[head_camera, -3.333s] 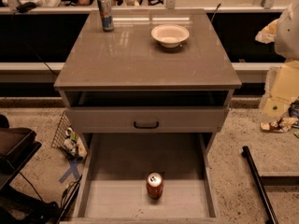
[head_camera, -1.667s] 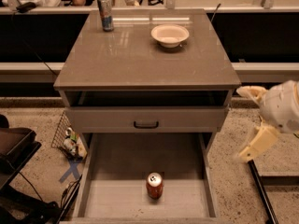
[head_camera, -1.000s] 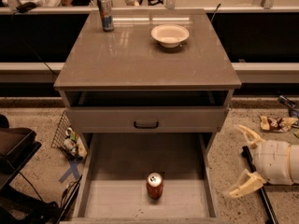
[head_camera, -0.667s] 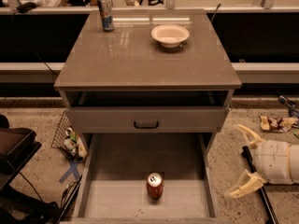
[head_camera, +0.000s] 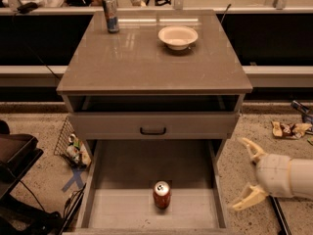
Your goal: Pick coke can from middle drawer and place on counter
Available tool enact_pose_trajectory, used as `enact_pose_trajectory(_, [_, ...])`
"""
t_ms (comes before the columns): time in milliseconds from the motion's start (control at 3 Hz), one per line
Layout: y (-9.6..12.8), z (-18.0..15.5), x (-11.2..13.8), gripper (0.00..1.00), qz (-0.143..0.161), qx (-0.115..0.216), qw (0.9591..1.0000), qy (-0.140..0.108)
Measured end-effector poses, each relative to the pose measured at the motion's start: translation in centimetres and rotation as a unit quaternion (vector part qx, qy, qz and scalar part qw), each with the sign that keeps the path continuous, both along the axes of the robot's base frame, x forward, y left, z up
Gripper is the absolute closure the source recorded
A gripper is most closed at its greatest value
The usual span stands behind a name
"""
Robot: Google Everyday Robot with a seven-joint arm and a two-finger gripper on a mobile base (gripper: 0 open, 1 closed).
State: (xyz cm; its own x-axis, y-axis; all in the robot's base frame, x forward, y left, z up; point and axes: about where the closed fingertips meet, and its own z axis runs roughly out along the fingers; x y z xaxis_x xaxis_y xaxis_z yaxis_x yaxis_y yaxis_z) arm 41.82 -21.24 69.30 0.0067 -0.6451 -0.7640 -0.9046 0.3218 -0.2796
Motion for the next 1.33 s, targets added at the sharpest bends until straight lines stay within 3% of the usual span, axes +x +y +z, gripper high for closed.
enact_pose_trajectory(333, [3.0, -9.9, 1.6, 0.00, 0.010, 0.069, 0.9967, 0.041])
enact_pose_trajectory(1000, [6.9, -17.9, 2.1, 0.00, 0.035, 0.144, 0.9867, 0.068])
enact_pose_trajectory(1333, [9.1, -20.2, 2.5, 0.00, 0.050, 0.168, 0.9817, 0.076])
